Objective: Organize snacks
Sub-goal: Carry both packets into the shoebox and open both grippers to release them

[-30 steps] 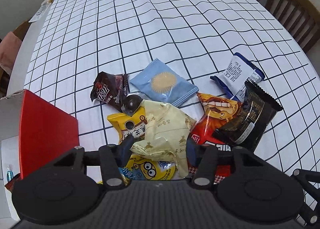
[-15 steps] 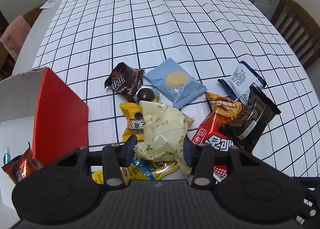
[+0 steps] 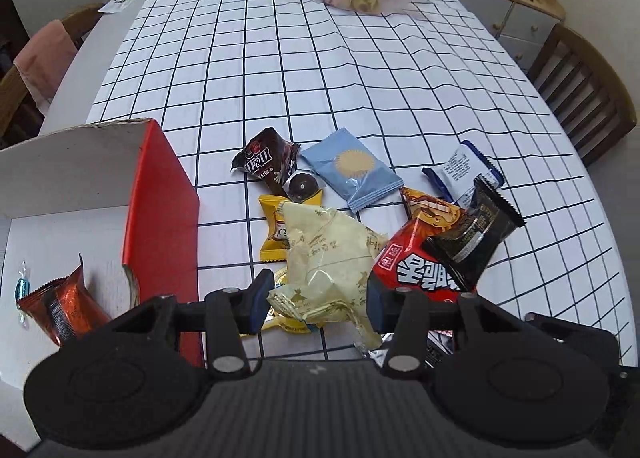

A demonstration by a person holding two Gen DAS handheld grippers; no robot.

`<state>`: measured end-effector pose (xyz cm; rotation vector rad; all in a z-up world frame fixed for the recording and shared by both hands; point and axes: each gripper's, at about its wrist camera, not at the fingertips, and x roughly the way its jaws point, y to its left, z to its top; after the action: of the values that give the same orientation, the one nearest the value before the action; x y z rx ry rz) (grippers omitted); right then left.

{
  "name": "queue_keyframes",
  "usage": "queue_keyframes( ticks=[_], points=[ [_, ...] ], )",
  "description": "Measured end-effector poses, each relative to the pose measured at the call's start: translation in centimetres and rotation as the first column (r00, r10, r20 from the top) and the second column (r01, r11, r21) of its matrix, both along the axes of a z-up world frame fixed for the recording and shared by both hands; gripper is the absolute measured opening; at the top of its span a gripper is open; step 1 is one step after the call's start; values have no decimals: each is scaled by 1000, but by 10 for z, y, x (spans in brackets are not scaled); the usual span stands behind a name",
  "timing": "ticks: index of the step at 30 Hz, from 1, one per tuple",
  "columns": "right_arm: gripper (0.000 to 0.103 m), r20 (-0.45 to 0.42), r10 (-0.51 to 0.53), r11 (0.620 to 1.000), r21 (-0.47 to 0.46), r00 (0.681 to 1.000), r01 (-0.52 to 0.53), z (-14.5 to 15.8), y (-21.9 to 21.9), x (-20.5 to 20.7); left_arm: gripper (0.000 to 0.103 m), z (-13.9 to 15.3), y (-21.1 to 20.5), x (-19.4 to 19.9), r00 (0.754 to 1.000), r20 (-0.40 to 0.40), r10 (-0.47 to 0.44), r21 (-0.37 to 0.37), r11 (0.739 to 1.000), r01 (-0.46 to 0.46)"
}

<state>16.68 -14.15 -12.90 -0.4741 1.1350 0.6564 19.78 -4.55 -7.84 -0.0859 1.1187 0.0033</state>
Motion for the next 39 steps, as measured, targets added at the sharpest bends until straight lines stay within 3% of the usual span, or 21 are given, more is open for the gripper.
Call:
queue_keyframes(
  ticks=[4, 10, 25, 39],
  points=[
    [42, -8, -8, 1000, -7, 1000, 8, -2, 2, 0, 46, 7, 1, -8, 1000, 10, -3, -18, 1000, 4],
    [41, -19, -41, 999, 33, 999, 41, 3, -2, -5, 46, 17, 9, -21, 1000, 23, 8, -37, 999, -7],
    [42, -13, -225, 938, 269, 974, 220, 97, -22, -24, 46, 76, 45, -68, 990, 133, 35, -76, 997, -25],
    [42, -5, -223, 922, 324, 975, 212, 136, 47, -21, 46, 96, 121, -102, 974, 182, 133, -43, 991, -127]
  ],
)
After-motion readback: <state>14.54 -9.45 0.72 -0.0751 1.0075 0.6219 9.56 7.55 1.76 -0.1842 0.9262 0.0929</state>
